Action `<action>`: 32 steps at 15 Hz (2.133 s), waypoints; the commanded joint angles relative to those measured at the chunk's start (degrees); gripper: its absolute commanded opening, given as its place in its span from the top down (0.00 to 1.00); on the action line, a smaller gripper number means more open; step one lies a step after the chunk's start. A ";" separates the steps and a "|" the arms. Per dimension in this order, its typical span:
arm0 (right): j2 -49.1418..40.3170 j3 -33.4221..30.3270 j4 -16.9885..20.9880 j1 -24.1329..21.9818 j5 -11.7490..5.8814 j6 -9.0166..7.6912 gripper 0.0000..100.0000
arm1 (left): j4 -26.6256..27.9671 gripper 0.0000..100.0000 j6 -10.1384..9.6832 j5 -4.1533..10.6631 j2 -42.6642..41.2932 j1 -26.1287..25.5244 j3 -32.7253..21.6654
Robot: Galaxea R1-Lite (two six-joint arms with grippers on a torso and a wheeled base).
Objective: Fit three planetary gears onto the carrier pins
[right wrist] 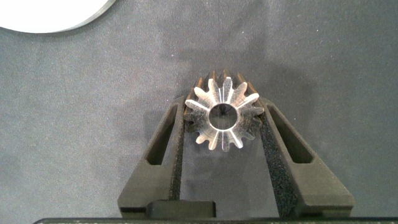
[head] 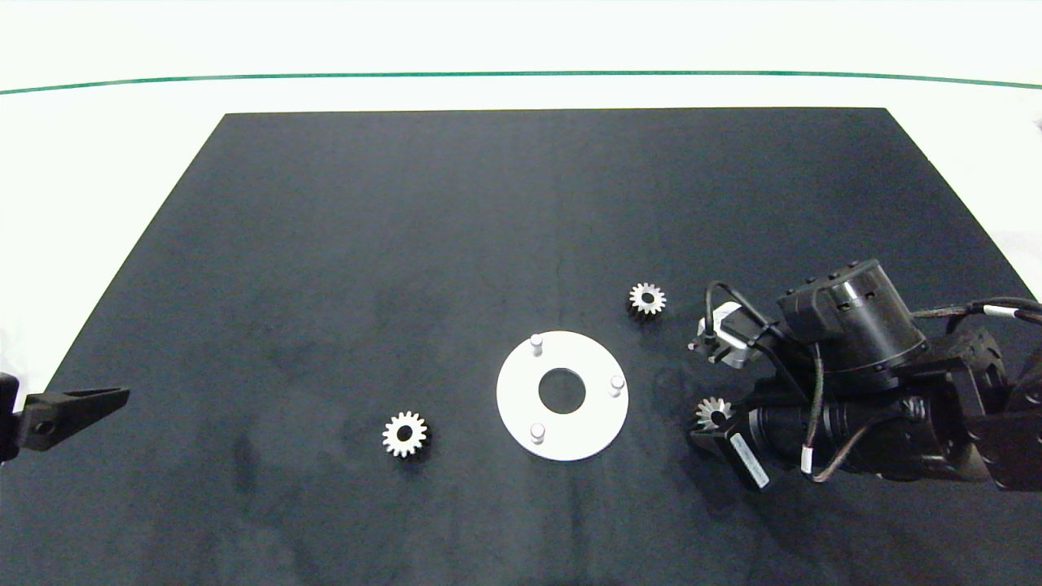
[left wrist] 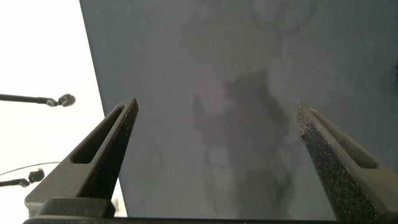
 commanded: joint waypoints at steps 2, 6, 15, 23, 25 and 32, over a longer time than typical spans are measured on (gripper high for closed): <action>-2.37 1.30 -0.33 0.40 -0.06 -0.31 0.67 | 0.17 0.00 0.08 0.07 -0.17 0.02 0.01; -5.62 -2.74 -1.13 2.25 0.73 -0.75 0.75 | 0.17 0.00 -1.76 0.16 0.01 -0.25 -0.35; 4.57 -23.39 15.31 7.79 -0.06 -2.16 0.78 | 0.17 0.00 -1.85 0.16 0.01 -0.16 -0.87; 8.88 -25.94 16.89 9.19 -0.15 -3.12 0.78 | 0.17 0.00 -1.76 0.16 0.01 -0.25 -0.70; 9.32 -26.38 16.80 9.28 -0.50 -3.12 0.78 | 0.17 0.00 -1.76 0.16 -0.08 -0.25 -0.70; 10.37 -27.44 16.80 9.28 -0.68 -2.86 0.78 | 0.25 0.00 -1.76 0.16 -0.17 -0.33 -0.70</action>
